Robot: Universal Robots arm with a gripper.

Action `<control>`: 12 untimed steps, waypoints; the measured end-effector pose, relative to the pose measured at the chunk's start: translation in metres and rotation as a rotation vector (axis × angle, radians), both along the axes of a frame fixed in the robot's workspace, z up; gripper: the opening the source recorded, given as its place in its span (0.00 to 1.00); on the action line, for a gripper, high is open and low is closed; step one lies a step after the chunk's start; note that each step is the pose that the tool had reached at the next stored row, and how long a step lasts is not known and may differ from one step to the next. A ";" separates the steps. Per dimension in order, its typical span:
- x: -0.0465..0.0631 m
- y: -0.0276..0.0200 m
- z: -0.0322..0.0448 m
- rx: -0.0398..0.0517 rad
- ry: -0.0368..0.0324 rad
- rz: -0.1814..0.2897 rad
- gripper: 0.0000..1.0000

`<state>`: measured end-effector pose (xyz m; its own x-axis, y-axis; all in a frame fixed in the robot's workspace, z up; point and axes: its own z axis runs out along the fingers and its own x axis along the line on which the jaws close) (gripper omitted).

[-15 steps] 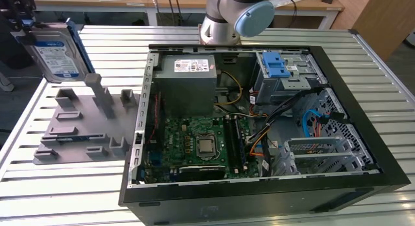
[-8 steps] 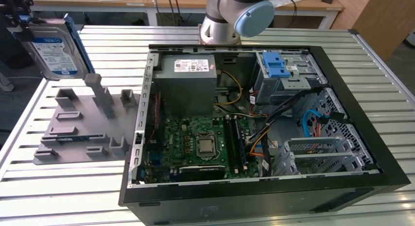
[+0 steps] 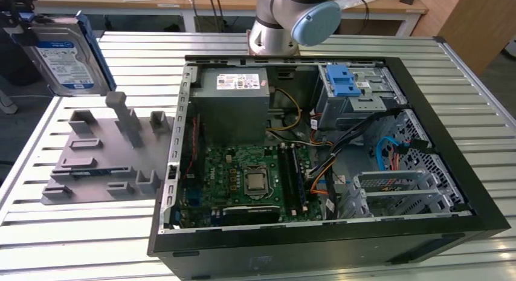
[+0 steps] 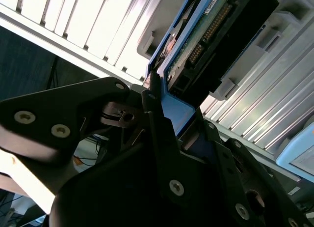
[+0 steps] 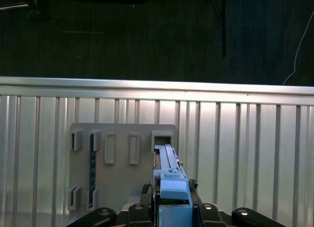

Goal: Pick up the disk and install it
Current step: 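Pick up the disk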

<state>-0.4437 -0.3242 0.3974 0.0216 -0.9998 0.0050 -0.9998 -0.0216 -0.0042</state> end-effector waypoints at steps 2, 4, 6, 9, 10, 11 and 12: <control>0.000 0.0000 0.0022 0.0000 -0.0001 0.000 0.36; 0.000 0.0000 0.0044 0.0000 0.0000 0.000 0.36; 0.000 0.0000 0.0065 0.0000 -0.0001 0.000 0.36; 0.000 0.0000 0.0101 0.0000 0.0000 0.000 0.36; 0.000 0.0000 0.0113 0.0000 -0.0001 0.000 0.36; 0.000 0.0000 0.0124 0.0000 -0.0002 0.000 0.36; 0.000 0.0000 0.0136 0.0000 0.0000 0.000 0.36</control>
